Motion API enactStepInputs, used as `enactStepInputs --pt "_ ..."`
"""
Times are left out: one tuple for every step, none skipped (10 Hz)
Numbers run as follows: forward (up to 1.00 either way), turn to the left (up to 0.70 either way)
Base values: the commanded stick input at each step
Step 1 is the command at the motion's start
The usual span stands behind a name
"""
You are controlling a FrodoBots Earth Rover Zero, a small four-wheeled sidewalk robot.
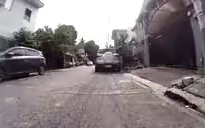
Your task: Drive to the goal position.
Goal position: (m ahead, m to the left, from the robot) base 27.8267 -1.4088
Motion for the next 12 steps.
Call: enactStepInputs --pt "0.7 0.0" --pt "0.7 0.0" --pt "0.7 0.0" --pt "0.7 0.27" --pt "0.7 0.22" --pt "0.7 0.0" --pt "0.7 0.02" --pt "0.7 0.25" --pt "0.7 0.03" --pt "0.7 0.16" --pt "0.7 0.27" --pt "0.7 0.08"
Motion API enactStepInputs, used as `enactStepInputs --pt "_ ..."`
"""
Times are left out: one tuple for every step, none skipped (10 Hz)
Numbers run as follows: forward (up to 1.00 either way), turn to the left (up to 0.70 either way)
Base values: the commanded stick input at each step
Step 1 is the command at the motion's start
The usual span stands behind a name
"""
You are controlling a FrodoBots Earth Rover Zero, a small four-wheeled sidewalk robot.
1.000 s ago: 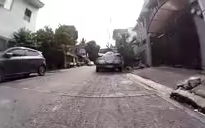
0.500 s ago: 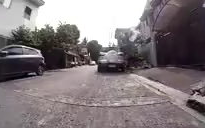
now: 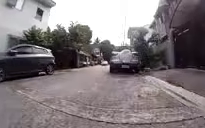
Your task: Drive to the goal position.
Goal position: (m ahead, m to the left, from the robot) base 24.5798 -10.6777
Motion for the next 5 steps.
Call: enactStepInputs --pt "0.7 0.0" --pt "0.7 0.0" --pt "0.7 0.0" --pt "0.7 0.0" --pt "0.7 0.0"
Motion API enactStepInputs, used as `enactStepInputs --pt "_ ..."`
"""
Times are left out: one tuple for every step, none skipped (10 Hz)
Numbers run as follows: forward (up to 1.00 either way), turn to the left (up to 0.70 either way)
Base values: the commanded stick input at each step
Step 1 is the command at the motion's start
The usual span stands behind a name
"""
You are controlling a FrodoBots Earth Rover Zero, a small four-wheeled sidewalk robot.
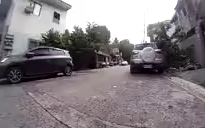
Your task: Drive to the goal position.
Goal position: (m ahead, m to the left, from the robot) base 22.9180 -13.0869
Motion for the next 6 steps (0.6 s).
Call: enactStepInputs --pt "0.7 0.0" --pt "0.7 0.0" --pt "0.7 0.0" --pt "0.7 0.0" --pt "0.7 0.0" --pt "0.7 0.0"
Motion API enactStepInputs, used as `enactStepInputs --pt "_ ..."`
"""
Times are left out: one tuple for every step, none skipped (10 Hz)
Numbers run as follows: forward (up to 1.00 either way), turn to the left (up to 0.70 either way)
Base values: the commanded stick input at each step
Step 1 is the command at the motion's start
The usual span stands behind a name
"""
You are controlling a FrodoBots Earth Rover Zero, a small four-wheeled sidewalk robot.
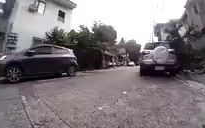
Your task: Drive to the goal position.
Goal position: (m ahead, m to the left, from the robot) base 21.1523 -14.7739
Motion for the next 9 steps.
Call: enactStepInputs --pt "0.7 -0.27" --pt "0.7 -0.21" --pt "0.7 0.0" --pt "0.7 0.0" --pt "0.7 0.0" --pt "0.7 0.0" --pt "0.7 0.0" --pt "0.7 0.0" --pt "0.7 0.0"
